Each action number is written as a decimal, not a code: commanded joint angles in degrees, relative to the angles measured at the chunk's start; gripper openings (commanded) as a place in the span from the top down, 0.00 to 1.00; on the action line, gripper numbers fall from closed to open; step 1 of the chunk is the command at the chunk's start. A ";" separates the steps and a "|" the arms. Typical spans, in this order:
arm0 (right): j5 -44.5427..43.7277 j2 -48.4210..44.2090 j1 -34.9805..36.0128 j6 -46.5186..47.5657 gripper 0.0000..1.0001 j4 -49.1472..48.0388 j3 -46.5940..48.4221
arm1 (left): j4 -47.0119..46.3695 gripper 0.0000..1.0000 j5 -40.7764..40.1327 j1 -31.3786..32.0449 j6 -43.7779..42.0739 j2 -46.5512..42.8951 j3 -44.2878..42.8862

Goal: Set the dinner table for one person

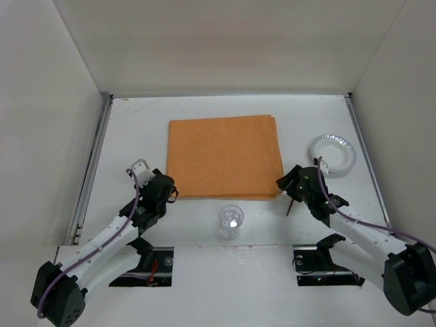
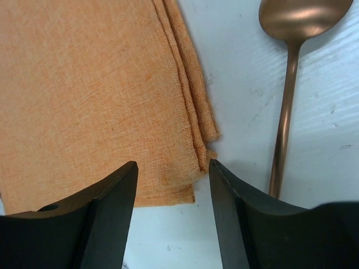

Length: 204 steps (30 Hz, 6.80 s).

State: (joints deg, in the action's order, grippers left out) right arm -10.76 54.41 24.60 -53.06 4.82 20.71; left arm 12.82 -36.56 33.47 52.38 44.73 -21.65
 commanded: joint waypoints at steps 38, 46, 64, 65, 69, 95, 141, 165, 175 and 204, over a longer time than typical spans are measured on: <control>-5.76 12.46 -43.36 -6.44 0.46 -15.44 5.13 | -57.12 0.57 19.94 -0.91 -12.13 21.89 3.10; -0.85 21.95 -46.61 -7.14 0.45 -23.43 4.60 | -58.08 0.53 20.30 -1.09 -11.42 24.87 2.84; 9.36 32.42 -50.75 -12.86 0.55 -40.50 3.46 | -59.05 0.53 21.53 -0.74 -10.54 26.38 2.49; 9.36 32.42 -50.75 -12.95 0.57 -40.50 3.46 | -59.05 0.53 21.53 -0.74 -10.63 26.29 2.58; 10.67 33.30 -51.10 -13.21 0.65 -40.59 4.16 | -59.05 0.53 21.53 -1.18 -10.37 26.20 2.75; 13.49 9.14 -39.79 -10.67 0.90 -35.95 6.70 | -59.40 0.53 21.88 -1.88 -10.28 25.94 3.10; 11.91 47.81 6.56 -14.27 0.54 -35.15 28.87 | -57.73 0.55 18.10 -4.08 -10.72 23.21 4.51; 3.05 9.14 26.04 23.24 0.82 19.93 29.72 | -57.73 0.55 18.98 -4.16 -9.75 23.48 4.33; -3.56 16.07 38.46 29.94 0.50 32.01 36.33 | -57.82 0.55 18.89 -4.07 -10.02 23.91 4.25; 1.53 12.66 31.98 31.35 0.91 22.35 40.28 | -57.91 0.55 19.77 -4.16 -9.23 24.35 4.25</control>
State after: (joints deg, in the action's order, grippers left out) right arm -9.23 72.79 60.71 -22.65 32.49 56.60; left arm -42.22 -16.91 29.52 42.52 68.88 -17.21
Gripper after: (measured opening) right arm 0.105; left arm 0.450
